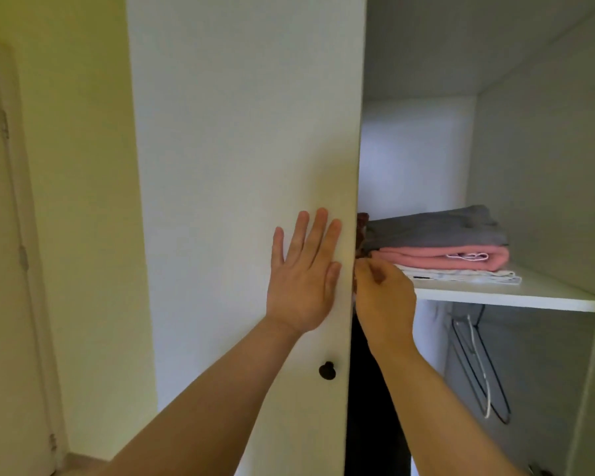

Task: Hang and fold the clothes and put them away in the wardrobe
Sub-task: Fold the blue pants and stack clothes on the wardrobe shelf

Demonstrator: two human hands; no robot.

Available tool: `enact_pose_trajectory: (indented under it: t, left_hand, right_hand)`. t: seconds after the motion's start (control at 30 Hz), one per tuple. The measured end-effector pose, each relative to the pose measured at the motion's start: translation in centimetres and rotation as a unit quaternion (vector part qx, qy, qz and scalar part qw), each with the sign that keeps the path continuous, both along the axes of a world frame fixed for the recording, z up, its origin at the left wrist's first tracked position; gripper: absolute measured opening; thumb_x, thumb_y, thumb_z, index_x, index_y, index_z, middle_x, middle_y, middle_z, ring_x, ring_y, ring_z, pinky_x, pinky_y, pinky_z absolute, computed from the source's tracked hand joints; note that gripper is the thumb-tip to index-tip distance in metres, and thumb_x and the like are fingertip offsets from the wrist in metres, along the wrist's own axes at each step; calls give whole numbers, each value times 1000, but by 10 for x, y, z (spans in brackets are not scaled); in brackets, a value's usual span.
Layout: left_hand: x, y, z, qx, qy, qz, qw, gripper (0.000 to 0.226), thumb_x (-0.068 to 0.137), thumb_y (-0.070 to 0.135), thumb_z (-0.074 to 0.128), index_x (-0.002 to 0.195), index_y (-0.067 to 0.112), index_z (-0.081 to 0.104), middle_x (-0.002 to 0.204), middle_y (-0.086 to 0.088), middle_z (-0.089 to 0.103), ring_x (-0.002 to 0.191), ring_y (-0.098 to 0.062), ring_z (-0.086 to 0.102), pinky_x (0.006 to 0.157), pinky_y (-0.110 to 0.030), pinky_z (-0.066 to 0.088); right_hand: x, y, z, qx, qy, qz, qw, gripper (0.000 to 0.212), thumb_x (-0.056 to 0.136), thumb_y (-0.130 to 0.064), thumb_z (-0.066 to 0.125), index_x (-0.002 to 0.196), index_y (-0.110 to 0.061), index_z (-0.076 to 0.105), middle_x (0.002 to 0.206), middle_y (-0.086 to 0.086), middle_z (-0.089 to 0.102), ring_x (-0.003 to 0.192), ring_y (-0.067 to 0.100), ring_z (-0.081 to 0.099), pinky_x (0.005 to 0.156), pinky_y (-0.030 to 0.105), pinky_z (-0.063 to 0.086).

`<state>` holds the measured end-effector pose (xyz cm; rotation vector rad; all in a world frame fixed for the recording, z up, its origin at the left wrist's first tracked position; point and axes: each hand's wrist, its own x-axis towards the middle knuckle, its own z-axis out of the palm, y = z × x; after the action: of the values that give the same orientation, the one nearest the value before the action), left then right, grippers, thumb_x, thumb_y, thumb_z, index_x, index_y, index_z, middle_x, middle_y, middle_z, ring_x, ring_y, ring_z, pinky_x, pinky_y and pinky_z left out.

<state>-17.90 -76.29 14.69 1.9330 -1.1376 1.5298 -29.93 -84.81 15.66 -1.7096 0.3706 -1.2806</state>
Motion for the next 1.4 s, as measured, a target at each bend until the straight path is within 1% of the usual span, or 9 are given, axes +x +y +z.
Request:
enact_pose_trajectory:
  t: [0.2, 0.47, 0.63, 0.73, 0.83, 0.97, 1.13, 1.3, 1.4]
  left_hand:
    - [22, -22, -3, -14, -12, -1, 1000, 58, 108, 35, 23, 163, 18, 12, 171, -4, 5, 157, -28, 4, 123, -60, 6]
    - [36, -40, -2, -27, -11, 2, 1000, 60, 108, 35, 29, 163, 18, 12, 170, -5, 7, 157, -28, 6, 122, -62, 10]
    - [21, -41, 0, -28, 31, -8, 999, 62, 108, 33, 29, 163, 15, 7, 170, -7, 3, 157, -29, 0, 122, -64, 9]
    - [-29, -58, 0, -38, 27, -107, 993, 62, 105, 29, 29, 161, 8, 13, 170, -7, 7, 157, -28, 3, 124, -58, 3]
    - [-112, -88, -3, 16, -56, -244, 968, 59, 104, 24, 34, 159, 4, 23, 168, -10, 19, 156, -29, 13, 125, -54, 13]
    - [-218, -118, -11, 55, -107, -392, 912, 56, 101, 18, 43, 155, 3, 35, 165, -11, 26, 156, -29, 15, 126, -50, 14]
    - [-301, -131, -17, 70, -145, -508, 846, 55, 104, 20, 41, 156, 4, 33, 166, -10, 24, 155, -29, 15, 125, -50, 15]
    - [-344, -136, -16, 53, -161, -552, 817, 58, 104, 19, 41, 158, 5, 27, 168, -9, 19, 156, -29, 15, 126, -48, 14]
    - [-357, -139, -15, 57, -155, -560, 812, 58, 105, 21, 41, 159, 5, 26, 168, -8, 17, 156, -28, 13, 126, -48, 14]
  right_hand:
    - [7, -6, -17, 0, -7, -38, 999, 28, 93, -23, 56, 67, -27, 64, 66, -15, 63, 65, 2, 55, 60, 9, 39]
    - [-18, -13, -22, 8, 4, -92, 996, 27, 98, -24, 57, 74, -13, 65, 70, -2, 65, 69, 18, 58, 71, 34, 49]
    - [-78, -21, -4, -19, -3, -161, 987, 24, 101, -28, 56, 85, -16, 70, 81, -6, 71, 81, 16, 66, 74, 20, 48]
    - [-127, -22, 11, -64, -25, -219, 973, 16, 102, -28, 56, 97, -26, 71, 91, -14, 72, 88, 10, 67, 83, 28, 53]
    - [-180, -21, 25, -159, -32, -357, 920, 24, 100, -24, 59, 120, -15, 69, 122, 0, 66, 116, 17, 60, 102, 34, 46]
    - [-259, -15, 39, -236, -15, -594, 769, 50, 94, -25, 61, 141, -7, 55, 153, 19, 41, 145, 35, 35, 118, 46, 28]
    - [-361, -11, 47, -138, 22, -745, 652, 81, 91, -31, 57, 160, -11, 20, 167, 19, 5, 155, 35, 2, 124, 53, 3]
    - [-421, -23, 44, -7, 56, -711, 701, 80, 102, -43, 43, 162, -11, 1, 169, 15, 0, 156, 27, -1, 125, 50, 5]
    - [-426, -33, 44, 35, 75, -595, 799, 75, 104, -54, 35, 162, -11, 12, 167, 9, 21, 153, 25, 22, 123, 39, 19]
